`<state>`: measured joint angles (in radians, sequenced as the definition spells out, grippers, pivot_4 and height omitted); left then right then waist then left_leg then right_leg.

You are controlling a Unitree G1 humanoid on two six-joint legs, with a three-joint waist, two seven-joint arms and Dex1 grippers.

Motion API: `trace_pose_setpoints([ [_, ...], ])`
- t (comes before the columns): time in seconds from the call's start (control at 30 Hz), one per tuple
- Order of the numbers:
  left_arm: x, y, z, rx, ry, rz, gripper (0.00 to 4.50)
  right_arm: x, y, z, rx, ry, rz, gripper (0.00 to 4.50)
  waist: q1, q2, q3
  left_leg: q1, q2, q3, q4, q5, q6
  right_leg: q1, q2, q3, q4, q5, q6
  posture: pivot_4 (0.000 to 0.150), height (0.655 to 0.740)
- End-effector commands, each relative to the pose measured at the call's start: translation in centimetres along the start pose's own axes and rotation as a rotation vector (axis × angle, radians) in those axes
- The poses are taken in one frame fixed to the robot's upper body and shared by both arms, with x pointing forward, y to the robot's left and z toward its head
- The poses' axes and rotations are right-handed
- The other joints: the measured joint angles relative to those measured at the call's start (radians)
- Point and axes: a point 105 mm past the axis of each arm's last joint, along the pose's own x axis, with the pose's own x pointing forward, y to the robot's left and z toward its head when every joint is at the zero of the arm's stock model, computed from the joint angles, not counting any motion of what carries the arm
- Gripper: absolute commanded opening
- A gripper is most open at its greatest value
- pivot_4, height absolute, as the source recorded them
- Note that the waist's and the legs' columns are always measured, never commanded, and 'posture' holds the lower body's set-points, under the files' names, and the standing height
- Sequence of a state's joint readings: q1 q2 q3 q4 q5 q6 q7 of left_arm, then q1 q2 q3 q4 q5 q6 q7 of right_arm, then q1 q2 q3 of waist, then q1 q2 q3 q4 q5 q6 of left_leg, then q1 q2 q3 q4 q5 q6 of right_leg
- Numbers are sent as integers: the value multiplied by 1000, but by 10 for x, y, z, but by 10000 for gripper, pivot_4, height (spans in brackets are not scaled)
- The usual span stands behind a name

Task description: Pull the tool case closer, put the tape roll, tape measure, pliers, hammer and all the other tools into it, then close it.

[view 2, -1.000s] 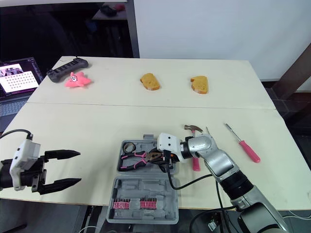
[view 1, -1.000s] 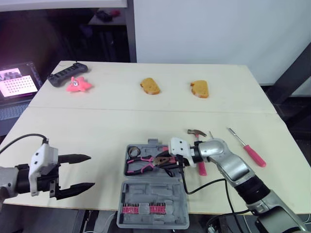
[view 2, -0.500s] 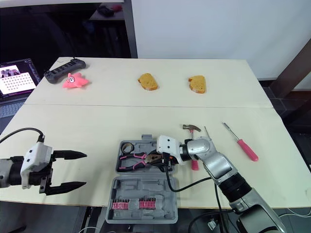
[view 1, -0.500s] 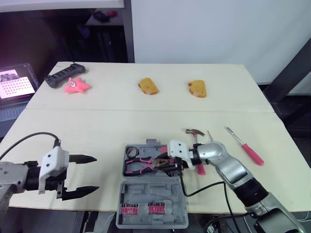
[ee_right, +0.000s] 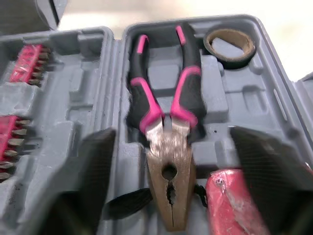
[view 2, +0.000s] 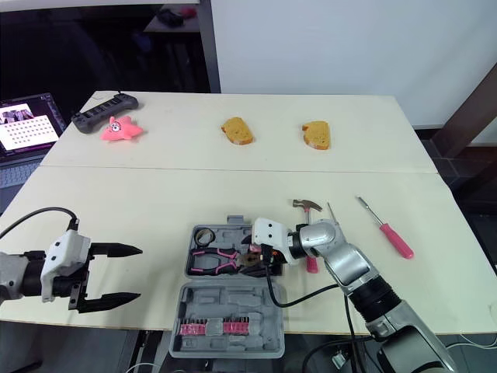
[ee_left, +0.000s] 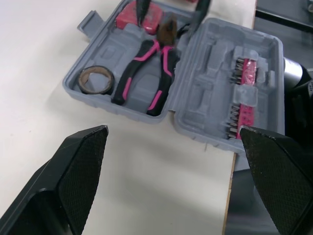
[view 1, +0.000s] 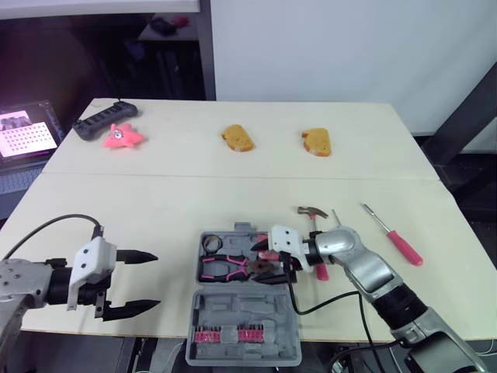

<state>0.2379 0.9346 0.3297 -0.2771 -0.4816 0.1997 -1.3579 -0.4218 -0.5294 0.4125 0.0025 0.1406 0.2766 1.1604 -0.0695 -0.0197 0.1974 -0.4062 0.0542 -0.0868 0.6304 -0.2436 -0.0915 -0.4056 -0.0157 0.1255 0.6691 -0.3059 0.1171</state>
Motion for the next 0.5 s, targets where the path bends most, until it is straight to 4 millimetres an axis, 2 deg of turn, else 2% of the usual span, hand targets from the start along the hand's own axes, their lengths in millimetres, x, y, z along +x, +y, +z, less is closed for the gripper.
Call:
trace_pose_setpoints([
  [0.03, -2, 0, 4, 37, 4, -12, 45000, -14, -2, 26, -38, -77, 6, 38132, 0, 0, 0, 0, 0, 0, 0, 0, 0, 0, 0, 0, 0, 0, 0, 1500, 7377],
  [0.13, -1, -2, 4, 37, -1, -25, 45000, -19, -1, 33, -17, -99, 7, 38132, 0, 0, 0, 0, 0, 0, 0, 0, 0, 0, 0, 0, 0, 0, 0, 1500, 7377],
  [0.23, 2, -3, 6, 43, -16, -34, 45000, -16, -3, 37, 9, -108, 2, 38132, 0, 0, 0, 0, 0, 0, 0, 0, 0, 0, 0, 0, 0, 0, 0, 1500, 7377],
  [0.27, 4, -3, 6, 45, -18, -38, 45000, -14, -3, 36, 10, -111, -1, 35780, 0, 0, 0, 0, 0, 0, 0, 0, 0, 0, 0, 0, 0, 0, 0, 1500, 7377],
  [0.33, 6, -5, 5, 51, -17, -45, 45000, -8, -3, 33, -4, -97, -4, 30034, -1, 0, 0, 0, 0, 0, 0, 0, 0, 0, 0, 0, 0, 0, 0, 1500, 7377],
  [0.5, 9, -8, 5, 95, -17, -58, 45000, 7, -4, 35, 5, -125, -19, 4434, 0, 0, 0, 0, 0, 0, 0, 0, 0, 0, 0, 0, 0, 0, 0, 1500, 7377],
])
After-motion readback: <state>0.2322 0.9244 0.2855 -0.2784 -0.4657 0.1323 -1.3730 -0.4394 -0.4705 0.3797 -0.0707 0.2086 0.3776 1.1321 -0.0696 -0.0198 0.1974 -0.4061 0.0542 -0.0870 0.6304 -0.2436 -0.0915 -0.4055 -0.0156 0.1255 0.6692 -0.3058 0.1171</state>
